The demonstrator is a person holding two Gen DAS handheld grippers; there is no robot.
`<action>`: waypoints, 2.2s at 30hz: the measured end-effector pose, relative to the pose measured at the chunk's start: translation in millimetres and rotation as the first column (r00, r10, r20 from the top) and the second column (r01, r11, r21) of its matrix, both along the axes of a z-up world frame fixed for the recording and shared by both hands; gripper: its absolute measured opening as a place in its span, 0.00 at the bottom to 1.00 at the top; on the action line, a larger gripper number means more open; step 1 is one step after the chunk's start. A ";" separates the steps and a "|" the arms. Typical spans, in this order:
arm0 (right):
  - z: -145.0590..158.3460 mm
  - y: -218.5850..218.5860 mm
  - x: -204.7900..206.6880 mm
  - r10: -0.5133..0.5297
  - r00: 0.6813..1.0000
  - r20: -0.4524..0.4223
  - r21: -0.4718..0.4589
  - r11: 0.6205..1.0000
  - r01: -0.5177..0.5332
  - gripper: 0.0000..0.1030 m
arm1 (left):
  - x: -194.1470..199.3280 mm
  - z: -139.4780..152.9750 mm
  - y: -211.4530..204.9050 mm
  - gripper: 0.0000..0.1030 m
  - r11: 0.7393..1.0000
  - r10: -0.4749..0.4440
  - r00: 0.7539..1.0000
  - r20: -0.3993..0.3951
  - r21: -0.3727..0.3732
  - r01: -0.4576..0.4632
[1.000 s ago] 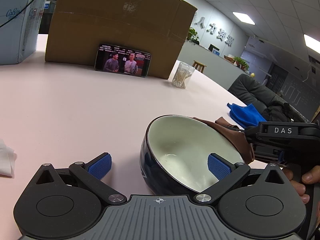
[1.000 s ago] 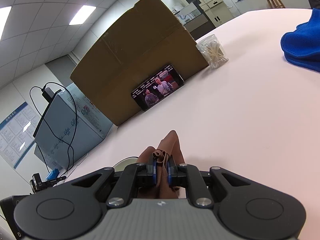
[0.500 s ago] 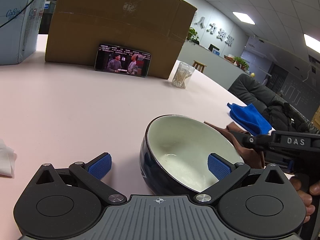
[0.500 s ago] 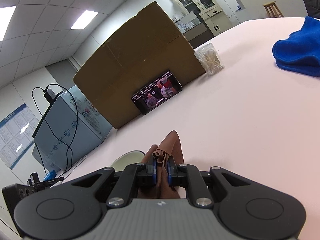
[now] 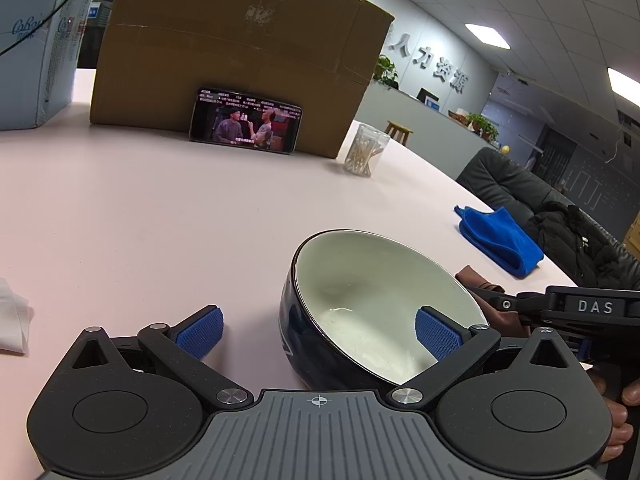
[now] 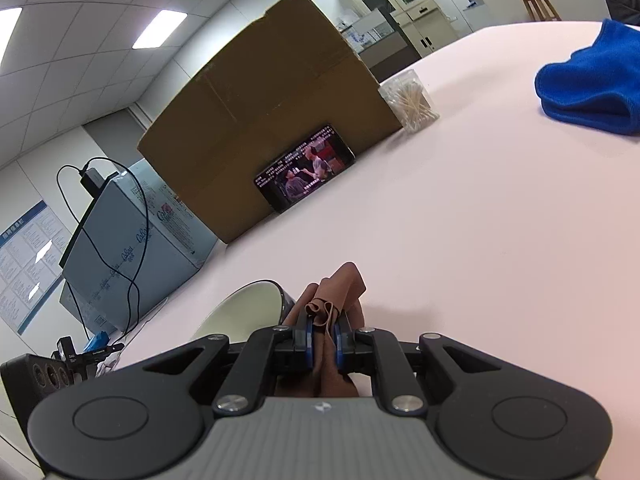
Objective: Clean bowl
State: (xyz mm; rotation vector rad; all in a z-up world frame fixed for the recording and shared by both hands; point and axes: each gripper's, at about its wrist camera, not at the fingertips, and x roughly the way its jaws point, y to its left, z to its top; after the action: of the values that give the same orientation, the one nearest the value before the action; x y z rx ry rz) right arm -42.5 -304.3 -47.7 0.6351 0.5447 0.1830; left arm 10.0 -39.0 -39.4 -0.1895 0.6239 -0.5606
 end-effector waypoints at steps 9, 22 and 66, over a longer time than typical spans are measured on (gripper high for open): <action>-1.9 4.5 -16.8 0.039 0.999 0.007 -0.045 0.998 -0.038 0.13 | -0.8 0.3 0.1 1.00 1.000 0.000 1.000 0.000 0.000 0.000; 0.2 6.9 -38.1 0.111 0.994 0.006 -0.234 0.966 -0.107 0.15 | -1.0 0.2 0.1 1.00 1.000 0.000 1.000 0.000 0.000 0.000; -2.6 33.7 -55.4 0.266 0.963 0.047 -0.595 0.781 -0.186 0.14 | -0.5 0.2 -0.5 1.00 1.000 0.000 1.000 0.000 0.000 0.000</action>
State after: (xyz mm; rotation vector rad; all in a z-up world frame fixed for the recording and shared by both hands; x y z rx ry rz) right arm -97.8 -270.6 -50.3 -0.0560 0.5162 0.2661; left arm 9.5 -39.5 -39.2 -0.1895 0.6239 -0.5609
